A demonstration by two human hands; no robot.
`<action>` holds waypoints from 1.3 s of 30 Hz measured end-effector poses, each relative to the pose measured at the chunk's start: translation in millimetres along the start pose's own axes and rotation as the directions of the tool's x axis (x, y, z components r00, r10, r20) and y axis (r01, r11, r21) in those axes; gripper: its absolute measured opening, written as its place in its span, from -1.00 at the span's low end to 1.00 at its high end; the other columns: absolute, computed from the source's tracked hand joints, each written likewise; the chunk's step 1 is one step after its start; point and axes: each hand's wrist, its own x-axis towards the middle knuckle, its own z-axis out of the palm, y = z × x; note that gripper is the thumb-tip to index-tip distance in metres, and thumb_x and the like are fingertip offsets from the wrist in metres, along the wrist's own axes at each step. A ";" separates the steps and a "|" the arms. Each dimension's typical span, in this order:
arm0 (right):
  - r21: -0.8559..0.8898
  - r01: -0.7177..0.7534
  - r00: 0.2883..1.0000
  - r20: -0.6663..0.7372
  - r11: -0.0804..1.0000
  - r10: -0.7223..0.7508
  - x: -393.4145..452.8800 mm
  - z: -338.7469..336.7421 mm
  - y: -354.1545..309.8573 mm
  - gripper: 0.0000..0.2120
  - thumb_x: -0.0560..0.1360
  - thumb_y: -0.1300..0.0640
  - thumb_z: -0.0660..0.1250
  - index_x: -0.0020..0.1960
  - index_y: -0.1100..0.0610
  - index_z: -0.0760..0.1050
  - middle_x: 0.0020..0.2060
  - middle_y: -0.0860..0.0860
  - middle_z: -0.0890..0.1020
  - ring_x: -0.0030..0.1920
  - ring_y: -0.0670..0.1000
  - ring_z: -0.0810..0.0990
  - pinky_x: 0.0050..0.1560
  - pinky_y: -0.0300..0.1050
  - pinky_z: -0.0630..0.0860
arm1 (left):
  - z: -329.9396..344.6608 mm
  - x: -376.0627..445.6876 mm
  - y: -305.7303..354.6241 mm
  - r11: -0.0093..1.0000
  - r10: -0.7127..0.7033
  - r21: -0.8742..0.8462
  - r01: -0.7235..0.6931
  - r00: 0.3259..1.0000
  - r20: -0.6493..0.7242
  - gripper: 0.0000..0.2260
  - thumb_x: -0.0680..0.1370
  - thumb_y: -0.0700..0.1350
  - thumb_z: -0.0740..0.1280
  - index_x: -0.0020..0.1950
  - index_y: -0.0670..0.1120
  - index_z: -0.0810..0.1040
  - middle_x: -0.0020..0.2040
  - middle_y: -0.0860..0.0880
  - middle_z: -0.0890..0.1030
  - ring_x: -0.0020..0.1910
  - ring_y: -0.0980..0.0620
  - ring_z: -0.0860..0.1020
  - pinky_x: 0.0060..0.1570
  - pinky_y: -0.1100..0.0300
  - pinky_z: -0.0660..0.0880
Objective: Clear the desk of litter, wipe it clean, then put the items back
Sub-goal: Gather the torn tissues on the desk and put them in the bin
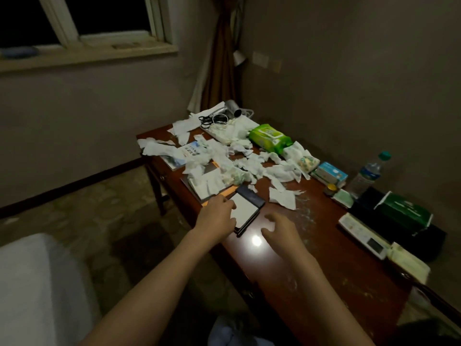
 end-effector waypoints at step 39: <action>-0.001 -0.660 0.752 0.016 0.752 0.659 273.8 31.3 129.4 -0.13 0.43 0.03 0.46 0.54 0.10 0.00 0.46 0.23 0.12 0.43 0.27 0.21 0.36 0.11 0.34 | 72.3 346.7 1.2 0.916 0.374 -0.023 -0.400 0.833 0.407 -0.69 0.56 -0.10 0.22 0.30 -0.07 0.47 0.26 -0.09 0.44 0.23 -0.08 0.40 0.14 0.08 0.41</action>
